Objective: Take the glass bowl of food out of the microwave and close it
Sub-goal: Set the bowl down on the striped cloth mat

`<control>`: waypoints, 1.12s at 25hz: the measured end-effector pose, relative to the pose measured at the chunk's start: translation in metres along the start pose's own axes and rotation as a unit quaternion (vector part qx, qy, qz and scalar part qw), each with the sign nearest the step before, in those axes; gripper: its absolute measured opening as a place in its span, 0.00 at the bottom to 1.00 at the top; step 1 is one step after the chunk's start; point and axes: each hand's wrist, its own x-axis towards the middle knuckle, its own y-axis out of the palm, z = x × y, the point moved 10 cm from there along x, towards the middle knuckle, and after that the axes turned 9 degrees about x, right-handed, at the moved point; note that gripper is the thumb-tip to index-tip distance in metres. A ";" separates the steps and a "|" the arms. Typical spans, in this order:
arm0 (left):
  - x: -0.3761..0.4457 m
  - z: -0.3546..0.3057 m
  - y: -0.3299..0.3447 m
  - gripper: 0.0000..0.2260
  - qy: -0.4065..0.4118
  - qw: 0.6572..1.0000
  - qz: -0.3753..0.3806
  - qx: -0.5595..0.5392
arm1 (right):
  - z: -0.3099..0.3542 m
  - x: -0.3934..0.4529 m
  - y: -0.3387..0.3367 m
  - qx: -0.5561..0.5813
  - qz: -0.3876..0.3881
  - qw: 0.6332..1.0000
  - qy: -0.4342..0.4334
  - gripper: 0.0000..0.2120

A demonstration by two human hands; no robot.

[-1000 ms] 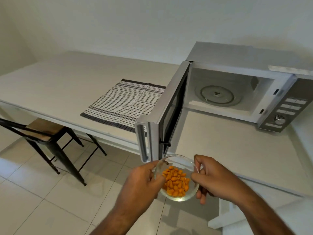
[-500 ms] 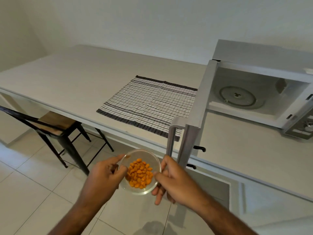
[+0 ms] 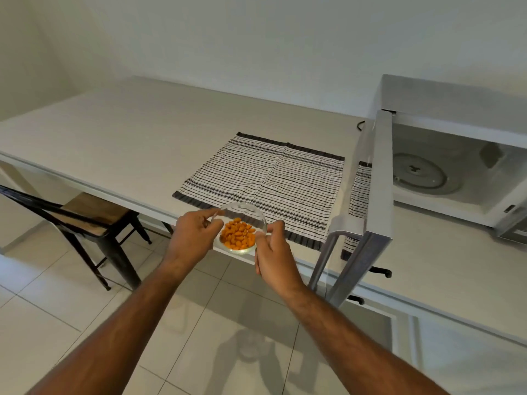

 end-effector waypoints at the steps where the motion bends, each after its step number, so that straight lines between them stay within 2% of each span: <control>1: 0.010 -0.002 0.003 0.13 0.011 1.000 -0.001 -0.006 | 0.000 0.009 -0.002 -0.010 -0.022 1.000 -0.007 0.06; 3: 0.030 -0.001 0.011 0.10 0.016 1.000 -0.006 -0.019 | -0.002 0.026 -0.004 -0.021 -0.055 0.998 -0.004 0.07; 8: 0.061 0.002 0.039 0.12 0.005 0.999 -0.008 -0.035 | -0.018 0.053 -0.008 -0.009 -0.123 0.992 0.027 0.14; 12: 0.080 0.009 0.065 0.09 -0.033 0.997 0.000 -0.063 | -0.025 0.071 -0.014 -0.044 -0.175 0.983 0.028 0.19; 15: 0.092 0.012 0.077 0.12 -0.039 0.997 0.003 -0.061 | -0.027 0.085 -0.019 -0.085 -0.205 0.975 0.025 0.20; 28: 0.115 0.018 0.098 0.17 -0.049 0.997 0.041 -0.039 | -0.043 0.106 -0.027 -0.133 -0.221 0.966 0.031 0.20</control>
